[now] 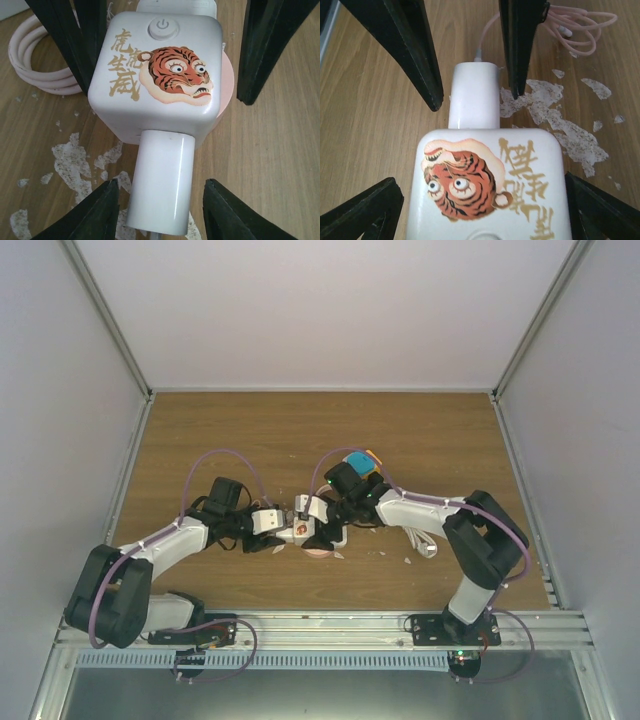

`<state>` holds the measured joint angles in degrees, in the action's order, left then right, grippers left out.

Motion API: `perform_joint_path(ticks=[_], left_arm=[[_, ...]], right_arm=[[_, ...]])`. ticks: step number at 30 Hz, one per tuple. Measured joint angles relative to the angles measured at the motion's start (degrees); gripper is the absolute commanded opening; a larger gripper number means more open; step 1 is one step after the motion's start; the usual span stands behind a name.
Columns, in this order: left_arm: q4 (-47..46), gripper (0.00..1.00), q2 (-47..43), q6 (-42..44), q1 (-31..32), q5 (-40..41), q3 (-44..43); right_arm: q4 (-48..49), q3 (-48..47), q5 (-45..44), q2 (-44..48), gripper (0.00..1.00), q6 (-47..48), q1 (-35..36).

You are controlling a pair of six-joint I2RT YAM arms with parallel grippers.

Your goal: Pull the plug off the socket

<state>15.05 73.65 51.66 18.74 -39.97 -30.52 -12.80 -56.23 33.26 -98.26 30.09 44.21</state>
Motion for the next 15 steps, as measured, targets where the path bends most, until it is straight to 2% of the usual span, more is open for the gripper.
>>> perform_joint_path(ticks=[3, 8, 15], left_arm=[[-0.5, 0.41, 0.1, 0.0, 0.0, 0.0, 0.0], [-0.1, 0.26, 1.6, 1.5, 0.2, 0.4, -0.2], [1.9, 0.15, 1.9, 3.4, 0.3, 0.7, -1.1]], right_arm=[[0.0, -0.4, -0.3, -0.5, 0.78, -0.3, 0.6], [0.5, -0.6, -0.7, -0.6, 0.64, -0.9, 0.8], [0.8, -0.9, -1.2, -0.8, 0.44, -0.3, 0.9]])
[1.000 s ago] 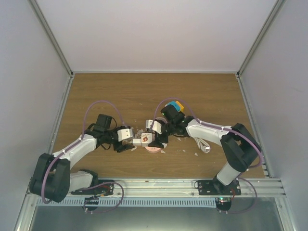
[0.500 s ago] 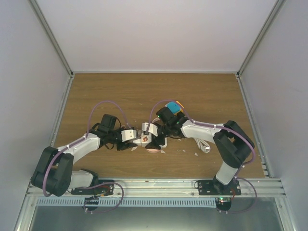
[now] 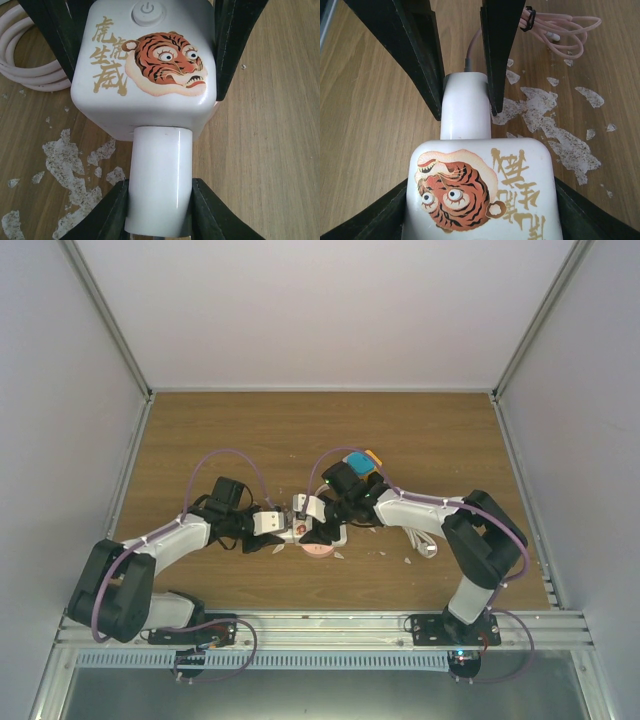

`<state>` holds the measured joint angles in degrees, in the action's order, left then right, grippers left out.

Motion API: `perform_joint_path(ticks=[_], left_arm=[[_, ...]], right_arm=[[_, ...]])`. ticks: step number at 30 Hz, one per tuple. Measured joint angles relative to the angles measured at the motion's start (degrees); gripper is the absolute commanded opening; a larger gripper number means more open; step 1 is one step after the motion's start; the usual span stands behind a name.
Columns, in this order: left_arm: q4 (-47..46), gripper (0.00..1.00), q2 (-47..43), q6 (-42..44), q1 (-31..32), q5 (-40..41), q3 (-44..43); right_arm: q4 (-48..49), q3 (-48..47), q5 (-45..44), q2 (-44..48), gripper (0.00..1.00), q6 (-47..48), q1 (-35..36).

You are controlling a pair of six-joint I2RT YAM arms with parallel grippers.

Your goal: Pull the plug off the socket

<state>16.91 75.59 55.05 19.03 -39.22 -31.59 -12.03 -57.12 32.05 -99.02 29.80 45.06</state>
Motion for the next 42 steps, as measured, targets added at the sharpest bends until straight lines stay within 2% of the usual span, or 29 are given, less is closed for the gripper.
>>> perform_joint_path(ticks=[8, 18, 23, 27, 35, 42], left_arm=[[2.4, 0.10, -1.6, 1.7, -1.2, 0.5, 0.0], [5.0, 0.08, -3.8, 6.6, -4.4, -0.7, 0.6], [6.7, 0.08, -4.1, 9.2, -7.0, -1.1, 0.7], [9.8, 0.07, -4.3, 11.7, -11.3, 3.2, 1.2], [14.1, 0.06, -4.4, 15.6, -17.7, 5.1, 0.3], [15.0, 0.07, 1.4, 15.0, -26.3, 6.1, -10.3]], right_arm=[[0.2, 0.0, -0.1, 0.0, 0.25, 0.4, 0.5], [2.1, 0.0, 0.3, -0.4, 0.14, 1.5, 1.0], [2.3, -1.0, 0.8, -1.5, 0.11, 1.7, 1.0], [0.2, -1.2, 0.7, -1.6, 0.11, 1.9, -0.1], [-1.1, -2.2, 1.1, -2.0, 0.15, 1.9, -0.2], [-1.2, -2.2, 1.3, -2.0, 0.19, 2.1, -0.2]])
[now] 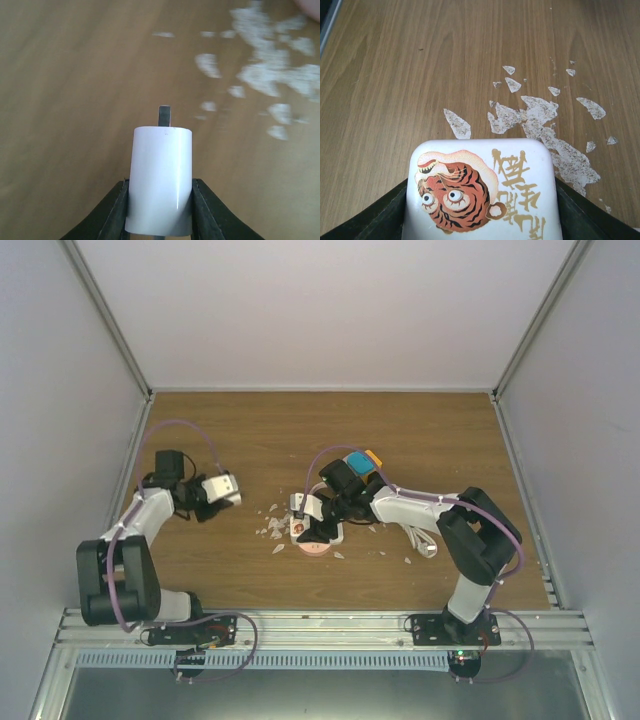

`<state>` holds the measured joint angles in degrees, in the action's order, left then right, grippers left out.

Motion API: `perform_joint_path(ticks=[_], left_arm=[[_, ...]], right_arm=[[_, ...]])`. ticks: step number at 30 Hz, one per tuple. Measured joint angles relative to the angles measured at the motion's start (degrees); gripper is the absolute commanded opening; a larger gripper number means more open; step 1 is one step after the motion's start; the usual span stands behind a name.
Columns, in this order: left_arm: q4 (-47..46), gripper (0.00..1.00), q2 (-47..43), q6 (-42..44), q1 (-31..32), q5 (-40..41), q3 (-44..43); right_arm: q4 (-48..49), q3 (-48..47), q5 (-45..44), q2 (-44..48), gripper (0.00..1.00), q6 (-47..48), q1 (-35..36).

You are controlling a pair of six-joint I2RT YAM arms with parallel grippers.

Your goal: Pull the plug off the socket

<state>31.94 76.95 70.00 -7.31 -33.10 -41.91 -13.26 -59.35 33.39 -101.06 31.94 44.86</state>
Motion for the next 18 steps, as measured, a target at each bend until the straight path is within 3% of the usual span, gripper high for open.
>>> perform_joint_path(ticks=[8, 18], left_arm=[[-6.0, 0.06, 13.5, -6.1, -5.2, 5.6, -18.4], [-13.2, 0.06, 33.4, -14.6, -6.0, 12.9, -38.7]], right_arm=[[-0.1, 0.0, 0.1, 0.0, 0.24, 0.2, 0.0], [-0.7, -0.2, 0.2, 0.0, 0.26, 0.2, 0.0]])
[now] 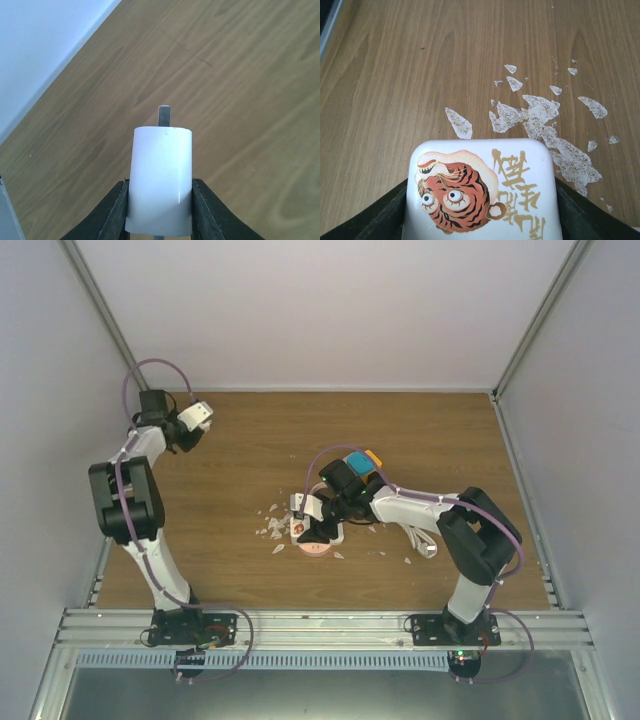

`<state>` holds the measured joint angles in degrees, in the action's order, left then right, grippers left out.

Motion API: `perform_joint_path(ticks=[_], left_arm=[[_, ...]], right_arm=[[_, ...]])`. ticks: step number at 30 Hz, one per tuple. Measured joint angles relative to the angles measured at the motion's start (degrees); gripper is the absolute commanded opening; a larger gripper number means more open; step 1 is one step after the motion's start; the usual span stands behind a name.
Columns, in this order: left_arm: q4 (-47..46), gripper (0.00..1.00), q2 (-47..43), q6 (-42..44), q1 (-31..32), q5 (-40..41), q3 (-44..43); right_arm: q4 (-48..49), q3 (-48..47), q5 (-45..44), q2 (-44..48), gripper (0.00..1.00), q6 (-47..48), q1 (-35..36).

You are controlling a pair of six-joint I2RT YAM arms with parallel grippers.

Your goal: Pull the plug off the socket

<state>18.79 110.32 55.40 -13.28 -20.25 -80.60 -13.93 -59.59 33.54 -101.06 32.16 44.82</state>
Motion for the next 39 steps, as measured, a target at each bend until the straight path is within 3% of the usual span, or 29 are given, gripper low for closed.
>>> perform_joint_path(ticks=[8, 15, 23, 25, 28, 29, 31, 35, 39], left_arm=[[0.2, 0.08, 12.1, -4.8, 0.0, 0.4, -10.4], [0.6, 0.19, 17.3, -7.5, 0.1, -0.3, -12.9], [2.9, 0.66, 17.4, -8.3, 0.2, -0.7, -13.2], [3.8, 0.73, 17.3, -8.2, 0.2, -1.4, -12.7], [5.3, 0.98, 15.9, -8.2, 0.2, -2.4, -10.4], [5.8, 0.99, 15.2, -7.6, 0.2, -2.9, -9.8], [7.0, 0.99, 12.3, -8.0, 0.2, -4.2, -7.2], [9.1, 0.99, 3.0, -7.2, 0.2, -8.6, -0.5], [11.5, 0.99, -6.5, -5.4, 0.7, -14.2, 5.3]], right_arm=[[-0.5, -0.2, 0.0, 0.0, 0.27, 0.0, 0.0], [-0.8, -0.5, 0.1, -0.1, 0.28, 0.0, 0.0], [-1.4, -0.7, 0.2, -0.1, 0.28, -0.5, 0.0], [-1.5, -0.8, 0.2, -0.1, 0.29, -0.8, 0.0], [-1.5, -1.0, 0.2, -0.3, 0.30, -1.1, 0.0], [-1.6, -1.1, 0.2, -0.3, 0.30, -1.2, 0.0], [-1.7, -1.2, 0.2, -0.4, 0.39, -1.3, 0.0], [-2.1, -1.7, 0.2, -0.6, 0.71, -1.8, 0.2], [-2.8, -1.9, 0.9, -0.6, 0.79, -2.5, 0.2]])
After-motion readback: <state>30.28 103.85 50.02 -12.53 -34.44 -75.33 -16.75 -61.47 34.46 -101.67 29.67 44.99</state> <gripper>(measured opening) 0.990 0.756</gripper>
